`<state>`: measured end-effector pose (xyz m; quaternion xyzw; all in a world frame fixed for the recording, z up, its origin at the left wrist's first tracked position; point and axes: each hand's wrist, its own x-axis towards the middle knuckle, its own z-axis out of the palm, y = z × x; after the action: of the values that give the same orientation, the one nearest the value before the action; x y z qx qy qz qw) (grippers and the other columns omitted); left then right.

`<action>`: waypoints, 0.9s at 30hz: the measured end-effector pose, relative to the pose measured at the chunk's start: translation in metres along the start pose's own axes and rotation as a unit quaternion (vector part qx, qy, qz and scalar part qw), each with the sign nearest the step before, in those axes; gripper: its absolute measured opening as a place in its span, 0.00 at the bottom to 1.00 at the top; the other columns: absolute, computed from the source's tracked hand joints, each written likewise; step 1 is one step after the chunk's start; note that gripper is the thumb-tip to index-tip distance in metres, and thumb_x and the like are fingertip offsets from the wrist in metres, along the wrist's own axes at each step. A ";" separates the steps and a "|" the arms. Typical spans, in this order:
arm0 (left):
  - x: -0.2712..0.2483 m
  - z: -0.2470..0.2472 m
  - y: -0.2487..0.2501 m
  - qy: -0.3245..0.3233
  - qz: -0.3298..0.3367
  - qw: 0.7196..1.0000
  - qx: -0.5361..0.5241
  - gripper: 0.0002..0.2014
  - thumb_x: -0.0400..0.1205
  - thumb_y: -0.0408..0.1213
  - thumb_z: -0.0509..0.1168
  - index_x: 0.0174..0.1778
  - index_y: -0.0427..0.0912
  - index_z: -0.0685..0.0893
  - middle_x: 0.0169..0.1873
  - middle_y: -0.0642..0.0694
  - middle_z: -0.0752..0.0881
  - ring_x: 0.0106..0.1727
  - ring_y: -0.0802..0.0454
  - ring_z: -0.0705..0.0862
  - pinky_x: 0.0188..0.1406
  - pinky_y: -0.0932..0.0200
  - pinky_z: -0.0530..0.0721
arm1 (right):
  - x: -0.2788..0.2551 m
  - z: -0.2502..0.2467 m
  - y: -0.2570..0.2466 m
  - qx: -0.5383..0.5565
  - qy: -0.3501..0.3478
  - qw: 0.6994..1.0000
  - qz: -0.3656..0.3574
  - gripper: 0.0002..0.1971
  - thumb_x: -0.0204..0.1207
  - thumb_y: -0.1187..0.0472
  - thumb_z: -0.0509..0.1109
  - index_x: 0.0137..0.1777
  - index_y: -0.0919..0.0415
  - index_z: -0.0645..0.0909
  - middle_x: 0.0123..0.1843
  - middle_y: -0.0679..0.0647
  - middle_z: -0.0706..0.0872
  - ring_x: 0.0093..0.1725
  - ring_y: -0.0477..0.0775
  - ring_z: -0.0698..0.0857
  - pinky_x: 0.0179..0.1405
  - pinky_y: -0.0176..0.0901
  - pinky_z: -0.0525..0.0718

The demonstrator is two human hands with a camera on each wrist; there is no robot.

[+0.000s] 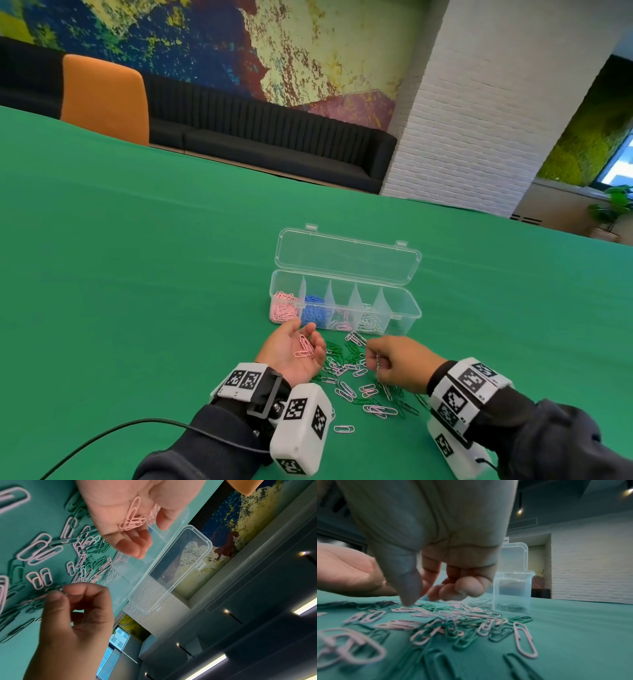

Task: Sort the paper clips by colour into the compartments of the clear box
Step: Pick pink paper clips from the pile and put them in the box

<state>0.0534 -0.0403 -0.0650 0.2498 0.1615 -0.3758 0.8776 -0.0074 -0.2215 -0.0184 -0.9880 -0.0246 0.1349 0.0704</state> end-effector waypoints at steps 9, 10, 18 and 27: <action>-0.003 0.007 -0.006 -0.006 0.002 1.000 0.005 0.20 0.87 0.44 0.50 0.40 0.32 0.78 0.33 0.35 0.83 0.37 0.41 0.82 0.26 0.55 0.86 | -0.003 0.011 -0.003 -0.032 -0.044 0.998 -0.036 0.14 0.75 0.66 0.65 0.33 0.48 0.69 0.33 0.43 0.74 0.31 0.36 0.71 0.31 0.24 0.70; -0.003 0.007 -0.007 -0.006 0.002 1.000 0.009 0.20 0.87 0.44 0.50 0.40 0.32 0.78 0.33 0.35 0.83 0.38 0.41 0.82 0.28 0.55 0.86 | -0.002 0.011 -0.003 -0.035 -0.046 0.998 -0.036 0.14 0.75 0.66 0.64 0.33 0.49 0.69 0.33 0.43 0.74 0.32 0.36 0.71 0.31 0.24 0.71; -0.005 0.007 -0.009 -0.003 0.008 0.999 0.050 0.18 0.86 0.41 0.52 0.40 0.32 0.79 0.31 0.35 0.83 0.38 0.41 0.81 0.39 0.50 0.80 | 0.009 0.010 -0.005 -0.028 -0.017 0.999 -0.038 0.13 0.75 0.65 0.61 0.31 0.50 0.68 0.32 0.45 0.73 0.37 0.49 0.74 0.40 0.36 0.78; -0.005 0.009 -0.011 -0.006 -0.003 0.999 0.050 0.19 0.87 0.41 0.51 0.43 0.30 0.78 0.39 0.33 0.81 0.44 0.37 0.81 0.43 0.47 0.79 | 0.012 -0.032 -0.021 0.190 0.097 0.974 -0.072 0.04 0.76 0.64 0.69 0.40 0.56 0.79 0.33 0.45 0.80 0.30 0.38 0.75 0.32 0.24 0.75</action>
<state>0.0426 -0.0489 -0.0584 0.2907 0.1378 -0.3879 0.8637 0.0121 -0.2043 0.0125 -0.9606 -0.0625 0.0355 0.2685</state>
